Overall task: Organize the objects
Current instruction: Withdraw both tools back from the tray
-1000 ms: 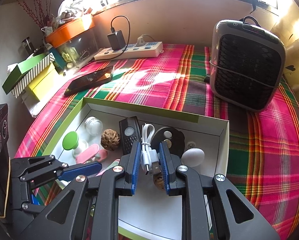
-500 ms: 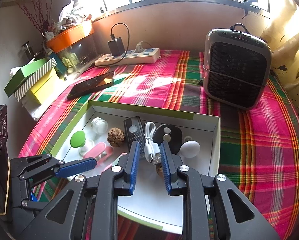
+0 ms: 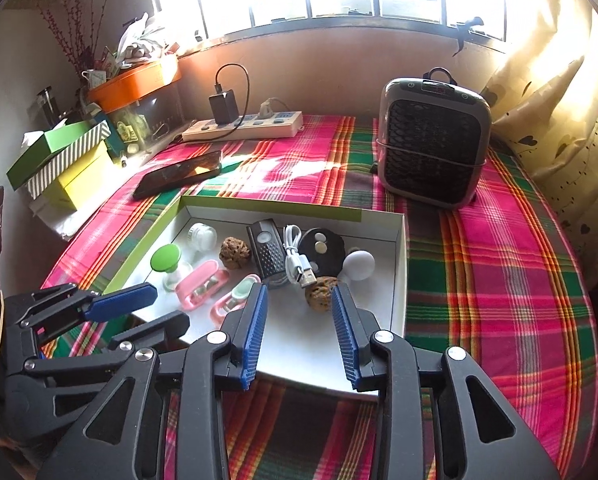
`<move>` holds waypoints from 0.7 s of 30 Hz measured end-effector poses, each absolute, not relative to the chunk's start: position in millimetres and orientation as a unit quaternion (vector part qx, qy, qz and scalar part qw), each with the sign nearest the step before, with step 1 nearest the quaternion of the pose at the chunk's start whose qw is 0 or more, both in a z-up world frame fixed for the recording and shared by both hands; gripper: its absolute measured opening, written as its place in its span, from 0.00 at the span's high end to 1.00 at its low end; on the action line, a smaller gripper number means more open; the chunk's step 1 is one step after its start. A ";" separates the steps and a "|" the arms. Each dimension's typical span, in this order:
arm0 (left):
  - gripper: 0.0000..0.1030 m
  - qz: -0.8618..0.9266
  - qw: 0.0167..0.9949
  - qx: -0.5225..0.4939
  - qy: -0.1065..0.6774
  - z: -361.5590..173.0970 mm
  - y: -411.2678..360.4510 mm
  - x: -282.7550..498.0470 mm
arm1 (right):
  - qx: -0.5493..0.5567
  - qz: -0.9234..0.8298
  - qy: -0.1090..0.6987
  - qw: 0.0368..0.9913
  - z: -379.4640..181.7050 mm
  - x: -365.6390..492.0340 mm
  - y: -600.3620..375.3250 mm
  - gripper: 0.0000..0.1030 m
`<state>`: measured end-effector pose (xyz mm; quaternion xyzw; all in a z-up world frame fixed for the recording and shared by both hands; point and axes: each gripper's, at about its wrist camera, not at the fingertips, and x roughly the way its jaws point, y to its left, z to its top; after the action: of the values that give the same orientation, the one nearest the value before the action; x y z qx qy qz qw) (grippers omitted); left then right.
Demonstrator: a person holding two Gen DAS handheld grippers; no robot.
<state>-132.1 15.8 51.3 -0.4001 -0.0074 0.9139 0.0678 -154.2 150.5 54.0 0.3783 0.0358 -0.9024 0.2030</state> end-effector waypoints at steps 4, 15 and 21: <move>0.65 0.916 0.063 -0.396 -0.005 52.3 13.3 -122.2 | 0.377 -0.905 0.038 0.192 52.0 -141.2 151.1 0.66; 0.65 0.915 0.041 -0.401 -0.004 42.2 3.7 -98.8 | 0.377 -0.909 0.056 0.165 42.4 -106.5 147.6 0.65; 0.65 0.910 0.025 -0.413 0.003 29.8 -1.4 -86.9 | 0.400 -0.901 0.056 0.157 25.2 -97.6 144.1 0.65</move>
<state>-86.9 -1.4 29.8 -0.4131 0.0034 0.9103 0.0250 -97.6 144.1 25.2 0.3997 0.0563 -0.9014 0.1566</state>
